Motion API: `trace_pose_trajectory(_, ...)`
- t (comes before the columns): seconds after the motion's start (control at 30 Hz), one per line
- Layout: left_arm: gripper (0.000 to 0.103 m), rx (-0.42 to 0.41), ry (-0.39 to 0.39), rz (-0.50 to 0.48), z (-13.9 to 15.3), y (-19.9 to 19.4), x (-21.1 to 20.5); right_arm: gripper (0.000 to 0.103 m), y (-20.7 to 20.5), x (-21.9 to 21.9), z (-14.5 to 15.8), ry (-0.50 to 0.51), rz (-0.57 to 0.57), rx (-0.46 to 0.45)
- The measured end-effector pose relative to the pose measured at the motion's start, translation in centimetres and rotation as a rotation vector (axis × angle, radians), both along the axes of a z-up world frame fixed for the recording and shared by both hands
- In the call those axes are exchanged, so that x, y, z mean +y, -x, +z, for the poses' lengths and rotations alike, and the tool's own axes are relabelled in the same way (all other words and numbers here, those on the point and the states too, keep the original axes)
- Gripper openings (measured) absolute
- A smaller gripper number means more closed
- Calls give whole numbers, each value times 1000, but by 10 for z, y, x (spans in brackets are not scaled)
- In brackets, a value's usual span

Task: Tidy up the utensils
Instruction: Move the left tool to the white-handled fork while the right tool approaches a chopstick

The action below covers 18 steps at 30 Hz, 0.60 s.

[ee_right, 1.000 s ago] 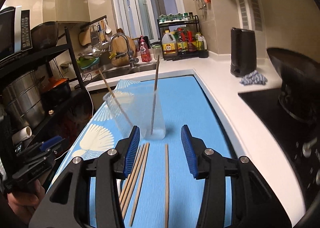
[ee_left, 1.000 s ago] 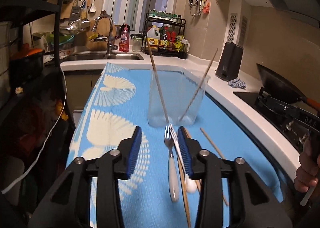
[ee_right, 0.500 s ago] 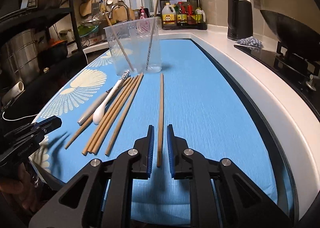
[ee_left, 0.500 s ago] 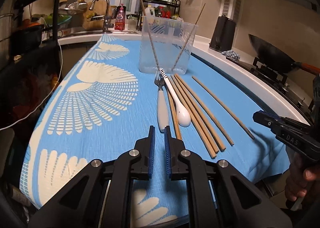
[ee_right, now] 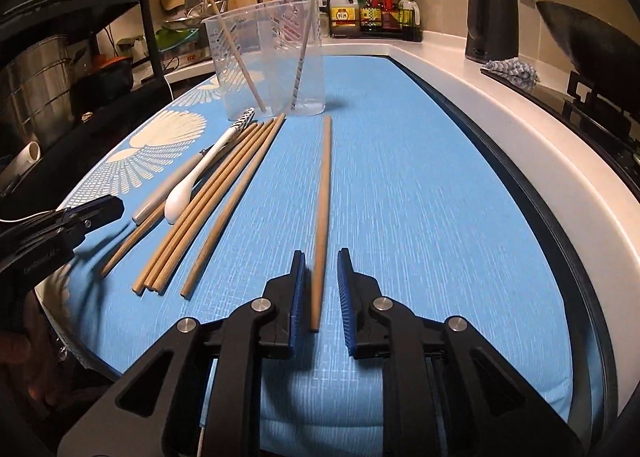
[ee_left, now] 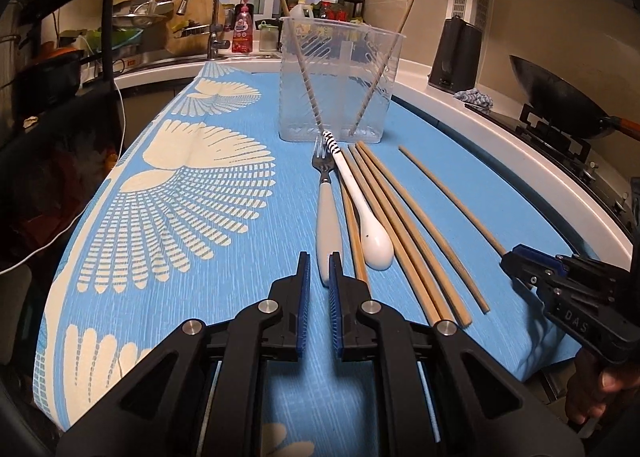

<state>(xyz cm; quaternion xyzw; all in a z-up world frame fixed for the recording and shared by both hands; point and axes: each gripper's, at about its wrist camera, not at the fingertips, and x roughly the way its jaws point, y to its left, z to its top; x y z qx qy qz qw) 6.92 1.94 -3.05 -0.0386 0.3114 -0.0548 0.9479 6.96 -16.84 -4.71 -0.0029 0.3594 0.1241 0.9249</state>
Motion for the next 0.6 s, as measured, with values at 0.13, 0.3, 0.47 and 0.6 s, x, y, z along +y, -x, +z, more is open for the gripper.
trace_pose_trajectory(0.13,12,35,-21,18,-4,-12,-4,18,0,1,0,7,1,-7)
trace_pose_trajectory(0.3,30,37,-29,24,-3,-16,-8,16,-2,2,-1,12,-2,-8)
trace_pose_trajectory(0.47,30,48,-49,31,-7,-21,-13,16,-2,2,-1,19,-5,-14)
trace_pose_trajectory(0.6,30,71,-70,52,-10,-27,-15,16,-2,2,-1,20,-6,-20)
